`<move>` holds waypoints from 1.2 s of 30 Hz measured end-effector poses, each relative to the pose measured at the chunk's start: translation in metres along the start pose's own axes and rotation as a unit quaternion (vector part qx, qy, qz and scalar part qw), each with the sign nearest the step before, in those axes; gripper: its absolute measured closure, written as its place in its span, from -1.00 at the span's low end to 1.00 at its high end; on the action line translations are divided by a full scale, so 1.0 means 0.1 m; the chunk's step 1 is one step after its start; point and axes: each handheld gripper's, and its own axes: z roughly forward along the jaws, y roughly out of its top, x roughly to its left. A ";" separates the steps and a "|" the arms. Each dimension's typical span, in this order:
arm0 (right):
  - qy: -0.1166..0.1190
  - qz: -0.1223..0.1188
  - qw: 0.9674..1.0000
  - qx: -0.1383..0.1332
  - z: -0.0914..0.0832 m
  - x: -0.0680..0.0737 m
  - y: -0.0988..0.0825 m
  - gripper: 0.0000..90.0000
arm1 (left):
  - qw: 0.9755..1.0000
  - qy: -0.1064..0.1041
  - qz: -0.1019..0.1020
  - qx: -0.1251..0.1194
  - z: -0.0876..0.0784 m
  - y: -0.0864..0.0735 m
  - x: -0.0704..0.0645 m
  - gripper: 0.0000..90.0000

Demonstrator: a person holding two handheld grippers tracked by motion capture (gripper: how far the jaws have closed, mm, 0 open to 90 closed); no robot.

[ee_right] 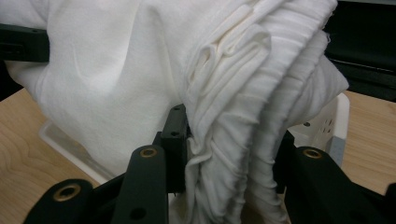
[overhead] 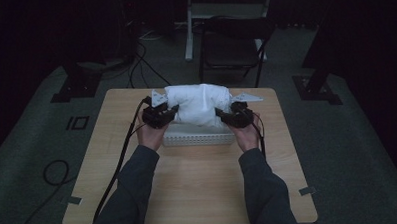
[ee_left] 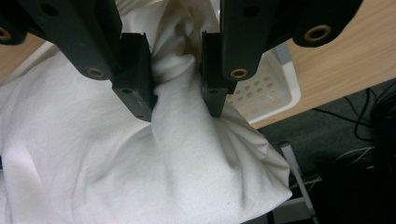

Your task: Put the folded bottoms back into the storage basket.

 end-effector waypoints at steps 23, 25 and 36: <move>-0.003 0.011 1.000 0.023 0.15 -0.04 0.05 0.38 | 1.000 0.006 -0.019 0.019 0.14 0.00 0.08 0.51; -0.004 0.014 1.000 0.025 0.17 -0.05 0.05 0.38 | 1.000 0.008 -0.021 0.021 0.16 -0.01 0.08 0.51; -0.002 0.031 0.998 0.053 0.29 -0.12 0.00 0.35 | 0.998 0.007 -0.034 0.051 0.35 -0.11 0.12 0.49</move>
